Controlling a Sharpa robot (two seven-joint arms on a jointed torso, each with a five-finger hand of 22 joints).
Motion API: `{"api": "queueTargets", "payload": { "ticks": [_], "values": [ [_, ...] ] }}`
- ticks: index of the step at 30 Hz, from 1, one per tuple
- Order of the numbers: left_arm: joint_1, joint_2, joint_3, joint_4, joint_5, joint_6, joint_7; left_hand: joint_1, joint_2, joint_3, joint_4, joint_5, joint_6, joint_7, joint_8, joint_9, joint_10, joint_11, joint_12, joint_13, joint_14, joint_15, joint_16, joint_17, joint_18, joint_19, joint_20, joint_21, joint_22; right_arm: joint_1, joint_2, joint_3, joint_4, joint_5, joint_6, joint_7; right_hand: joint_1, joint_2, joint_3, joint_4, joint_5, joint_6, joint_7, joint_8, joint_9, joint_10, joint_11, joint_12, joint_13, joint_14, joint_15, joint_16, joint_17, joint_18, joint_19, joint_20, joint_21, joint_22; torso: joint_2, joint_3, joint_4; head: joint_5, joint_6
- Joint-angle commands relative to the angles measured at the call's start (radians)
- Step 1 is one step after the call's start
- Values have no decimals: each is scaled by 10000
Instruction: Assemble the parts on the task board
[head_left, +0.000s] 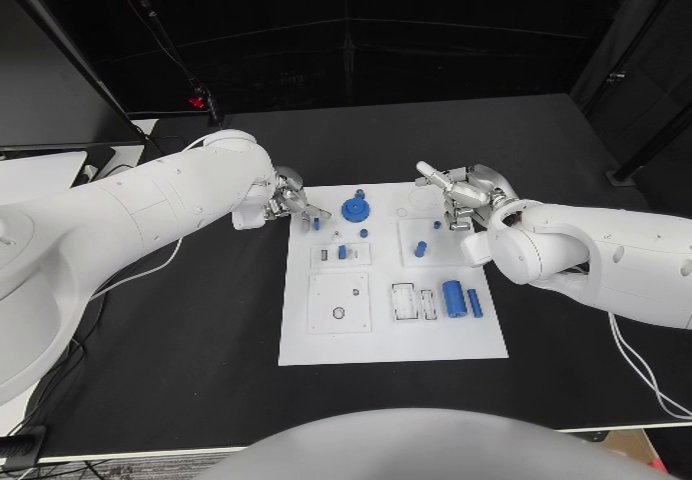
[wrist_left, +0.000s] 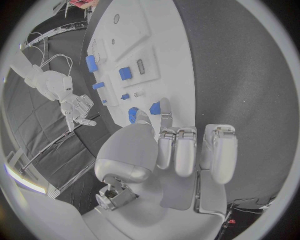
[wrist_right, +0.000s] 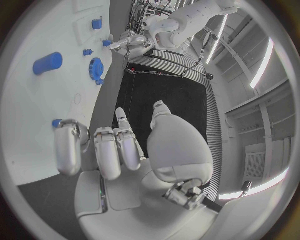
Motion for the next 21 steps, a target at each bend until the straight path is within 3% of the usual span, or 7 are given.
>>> {"api": "queueTargets", "payload": {
  "ticks": [1,21],
  "values": [
    [9,18,7,-4,-96,119,-10,75,16,-71,-5,-10,40,13,-64,-12,1036,-64,-24,2600,1053,-52,8,2635,-64,1062,-59,31,2634,13,10,4,17,-16,31,28,-7,48,-65,-20,32,-5,37,44,-11,1076,69,25,2633,1022,68,25,2634,105,-13,28,-28,1987,-3,-1,1,-12,-3],
    [1,84,7,-40,-95,170,-152,189,139,-51,9,18,32,28,-159,-22,1036,-48,-24,2600,1053,-41,8,2635,-64,1062,-53,31,2634,13,49,4,-8,-17,50,-4,-7,48,-65,-20,32,-5,37,44,-11,1076,69,25,2633,1022,68,25,2634,105,-13,28,-28,1987,-5,1,-5,-16,-29]
  ]
}}
